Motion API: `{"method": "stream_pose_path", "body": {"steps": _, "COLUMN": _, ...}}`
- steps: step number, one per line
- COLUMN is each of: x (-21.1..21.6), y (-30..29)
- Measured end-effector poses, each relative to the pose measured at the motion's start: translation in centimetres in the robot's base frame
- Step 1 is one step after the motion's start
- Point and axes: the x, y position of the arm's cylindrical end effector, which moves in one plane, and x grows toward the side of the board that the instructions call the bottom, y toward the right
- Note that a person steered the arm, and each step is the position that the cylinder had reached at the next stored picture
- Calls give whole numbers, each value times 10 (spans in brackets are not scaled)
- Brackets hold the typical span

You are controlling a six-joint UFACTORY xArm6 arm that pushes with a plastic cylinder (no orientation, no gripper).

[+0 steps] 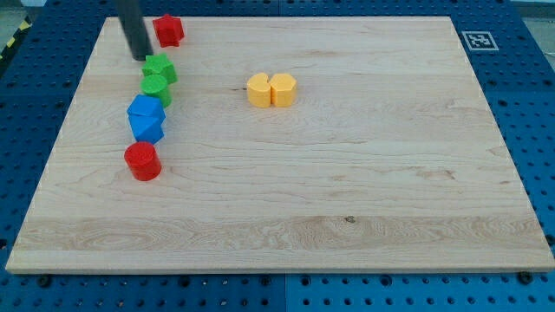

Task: Move green star closer to yellow heart

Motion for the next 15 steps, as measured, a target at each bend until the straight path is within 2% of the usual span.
{"method": "stream_pose_path", "body": {"steps": 2, "x": 20, "y": -1}}
{"method": "stream_pose_path", "body": {"steps": 5, "x": 24, "y": 51}}
{"method": "stream_pose_path", "body": {"steps": 6, "x": 36, "y": 21}}
{"method": "stream_pose_path", "body": {"steps": 7, "x": 41, "y": 17}}
{"method": "stream_pose_path", "body": {"steps": 11, "x": 42, "y": 70}}
{"method": "stream_pose_path", "body": {"steps": 13, "x": 61, "y": 89}}
{"method": "stream_pose_path", "body": {"steps": 15, "x": 62, "y": 104}}
